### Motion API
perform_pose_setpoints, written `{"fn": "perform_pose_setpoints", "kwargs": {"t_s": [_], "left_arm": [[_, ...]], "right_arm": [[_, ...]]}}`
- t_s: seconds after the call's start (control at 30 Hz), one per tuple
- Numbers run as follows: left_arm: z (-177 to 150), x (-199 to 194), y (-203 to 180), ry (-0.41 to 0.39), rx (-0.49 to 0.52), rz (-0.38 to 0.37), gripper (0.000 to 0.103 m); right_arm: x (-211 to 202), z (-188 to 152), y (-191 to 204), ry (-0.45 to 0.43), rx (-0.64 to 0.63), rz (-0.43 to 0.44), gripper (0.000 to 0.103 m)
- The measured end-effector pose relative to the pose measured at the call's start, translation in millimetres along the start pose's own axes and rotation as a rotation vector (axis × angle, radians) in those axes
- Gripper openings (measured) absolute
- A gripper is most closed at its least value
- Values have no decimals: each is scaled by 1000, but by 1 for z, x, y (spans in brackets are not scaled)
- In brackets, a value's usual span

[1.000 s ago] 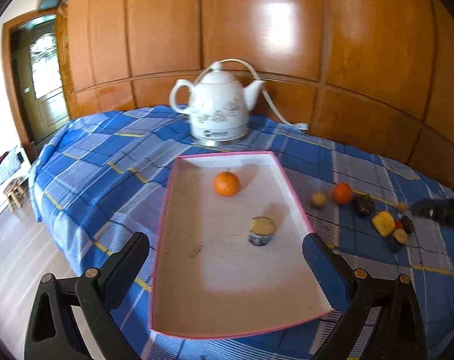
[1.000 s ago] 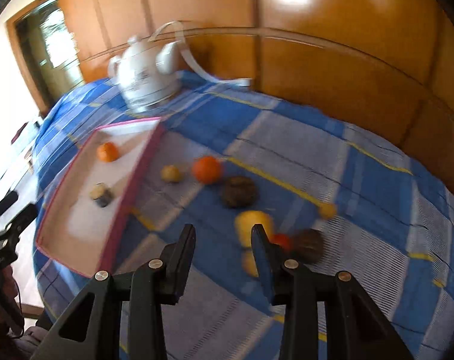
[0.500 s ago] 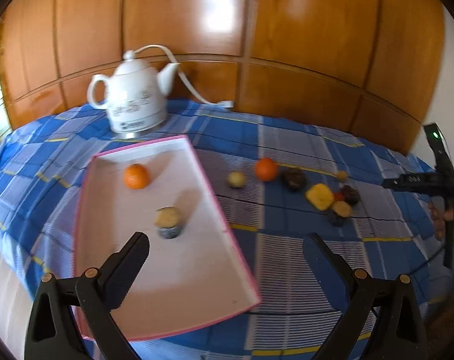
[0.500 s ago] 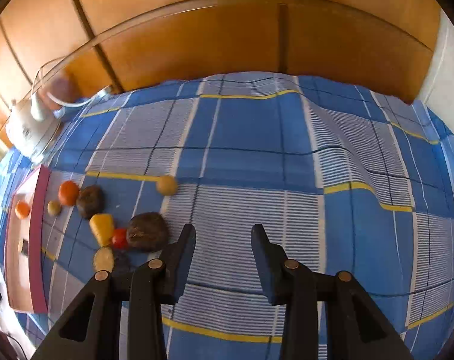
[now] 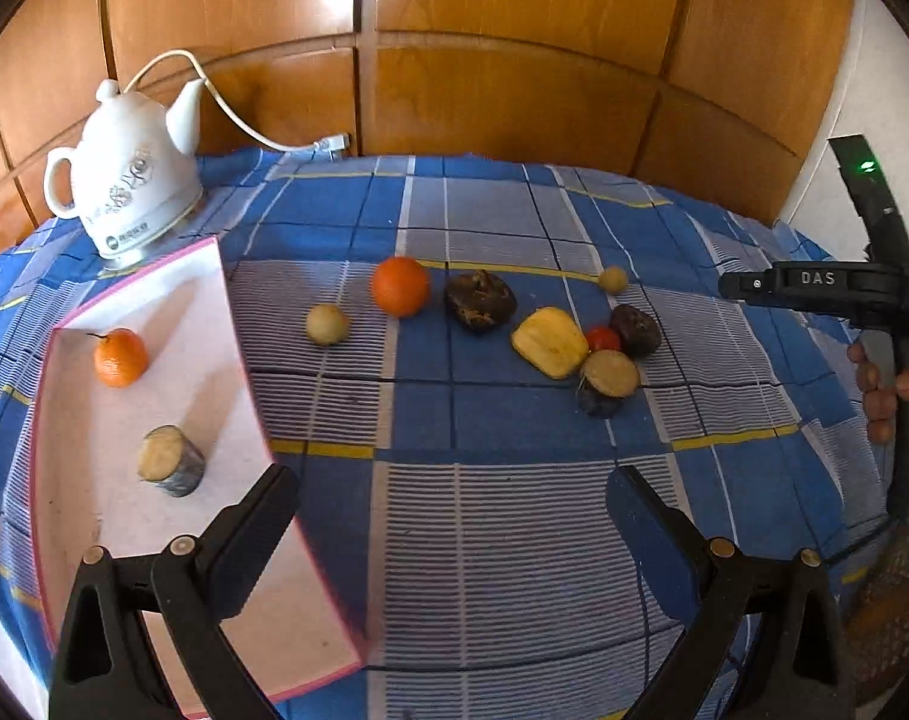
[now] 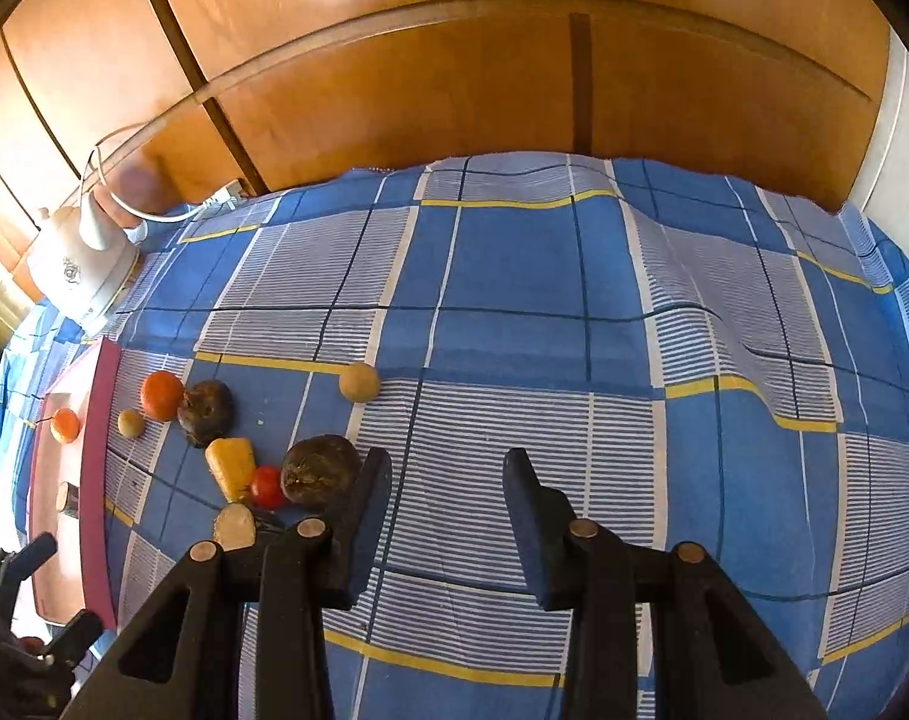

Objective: Organize fruits
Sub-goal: 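Reach the left tool to the dark brown round fruit and grasp it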

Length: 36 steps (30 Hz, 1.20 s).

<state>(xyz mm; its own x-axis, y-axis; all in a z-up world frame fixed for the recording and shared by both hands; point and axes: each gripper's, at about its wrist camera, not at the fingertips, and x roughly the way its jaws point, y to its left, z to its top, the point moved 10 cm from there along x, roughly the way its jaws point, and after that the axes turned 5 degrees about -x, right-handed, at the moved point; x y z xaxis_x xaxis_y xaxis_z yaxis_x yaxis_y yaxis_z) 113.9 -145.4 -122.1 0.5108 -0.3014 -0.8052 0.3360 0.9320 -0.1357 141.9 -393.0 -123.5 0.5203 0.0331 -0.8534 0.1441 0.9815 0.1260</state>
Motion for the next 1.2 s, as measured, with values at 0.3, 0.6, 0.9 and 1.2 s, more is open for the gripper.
{"fn": "perform_pose_setpoints", "kwargs": {"t_s": [0.3, 0.6, 0.9, 1.2], "left_arm": [[16, 29, -4, 86, -84, -69, 82], [47, 56, -9, 97, -155, -84, 74], [70, 93, -3, 139, -298, -73, 76], [86, 129, -5, 180, -350, 1, 84]], "right_arm": [[1, 0, 8, 12, -24, 22, 39], [3, -1, 6, 32, -26, 7, 39], [5, -2, 11, 44, -43, 9, 39], [4, 1, 17, 38, -53, 31, 39]]}}
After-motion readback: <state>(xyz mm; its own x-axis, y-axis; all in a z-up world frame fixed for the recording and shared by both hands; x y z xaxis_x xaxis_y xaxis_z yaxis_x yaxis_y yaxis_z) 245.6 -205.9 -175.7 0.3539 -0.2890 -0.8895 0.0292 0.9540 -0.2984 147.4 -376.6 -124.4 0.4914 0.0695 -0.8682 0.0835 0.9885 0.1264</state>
